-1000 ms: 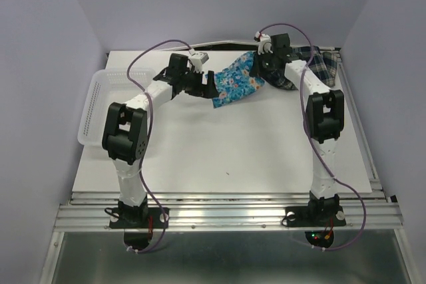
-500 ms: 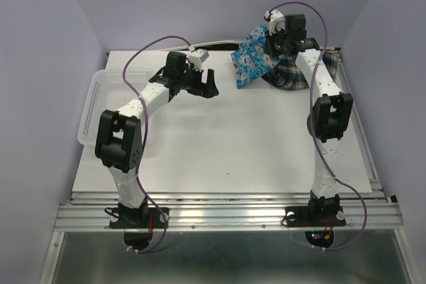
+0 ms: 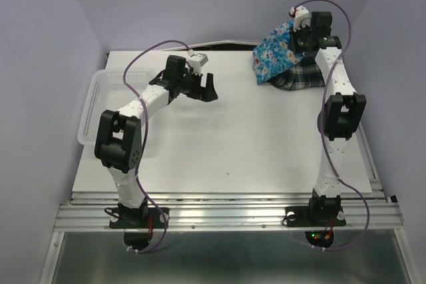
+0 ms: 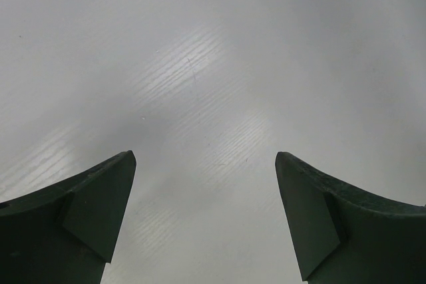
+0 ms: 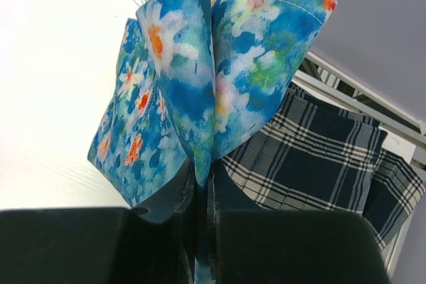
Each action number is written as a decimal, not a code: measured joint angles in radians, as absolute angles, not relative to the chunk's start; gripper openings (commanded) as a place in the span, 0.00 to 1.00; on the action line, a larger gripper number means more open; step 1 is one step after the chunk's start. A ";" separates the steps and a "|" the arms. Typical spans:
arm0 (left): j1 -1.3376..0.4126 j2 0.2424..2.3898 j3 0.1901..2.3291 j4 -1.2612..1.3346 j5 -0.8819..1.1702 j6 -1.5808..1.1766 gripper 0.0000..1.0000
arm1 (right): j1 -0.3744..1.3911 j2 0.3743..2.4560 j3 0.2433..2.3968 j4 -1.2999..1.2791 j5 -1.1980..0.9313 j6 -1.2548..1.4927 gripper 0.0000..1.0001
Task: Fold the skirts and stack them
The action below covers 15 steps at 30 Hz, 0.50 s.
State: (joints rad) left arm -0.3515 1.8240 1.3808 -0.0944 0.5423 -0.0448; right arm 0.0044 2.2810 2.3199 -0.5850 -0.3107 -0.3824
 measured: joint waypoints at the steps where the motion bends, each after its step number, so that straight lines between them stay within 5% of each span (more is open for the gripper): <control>1: -0.352 1.824 1.378 -0.093 0.543 -0.045 0.98 | -0.008 2.281 2.321 -0.586 -0.316 -0.384 0.01; 15: -0.352 1.819 1.351 -0.088 0.559 -0.041 0.98 | -0.131 2.345 2.341 -0.534 -0.344 -0.417 0.01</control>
